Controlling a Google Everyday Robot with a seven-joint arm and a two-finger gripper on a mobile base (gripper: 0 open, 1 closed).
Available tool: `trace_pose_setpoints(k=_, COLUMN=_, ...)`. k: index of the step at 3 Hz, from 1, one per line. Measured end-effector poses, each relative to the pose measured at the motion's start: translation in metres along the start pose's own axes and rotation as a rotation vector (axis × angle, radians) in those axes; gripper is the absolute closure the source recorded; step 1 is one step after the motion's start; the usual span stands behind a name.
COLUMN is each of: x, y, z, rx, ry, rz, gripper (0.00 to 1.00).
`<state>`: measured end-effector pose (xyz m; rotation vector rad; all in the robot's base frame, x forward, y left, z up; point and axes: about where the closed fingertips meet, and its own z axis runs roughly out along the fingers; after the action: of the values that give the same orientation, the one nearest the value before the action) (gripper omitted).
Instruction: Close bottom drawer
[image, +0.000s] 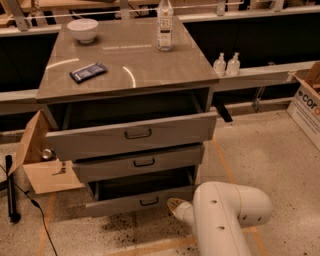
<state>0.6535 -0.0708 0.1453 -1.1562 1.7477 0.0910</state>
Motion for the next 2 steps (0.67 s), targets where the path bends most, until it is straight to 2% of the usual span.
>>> trace_pose_setpoints(k=2, x=-0.028, y=-0.026, z=0.044, rx=0.013, ry=-0.076, rz=-0.071, gripper=1.00)
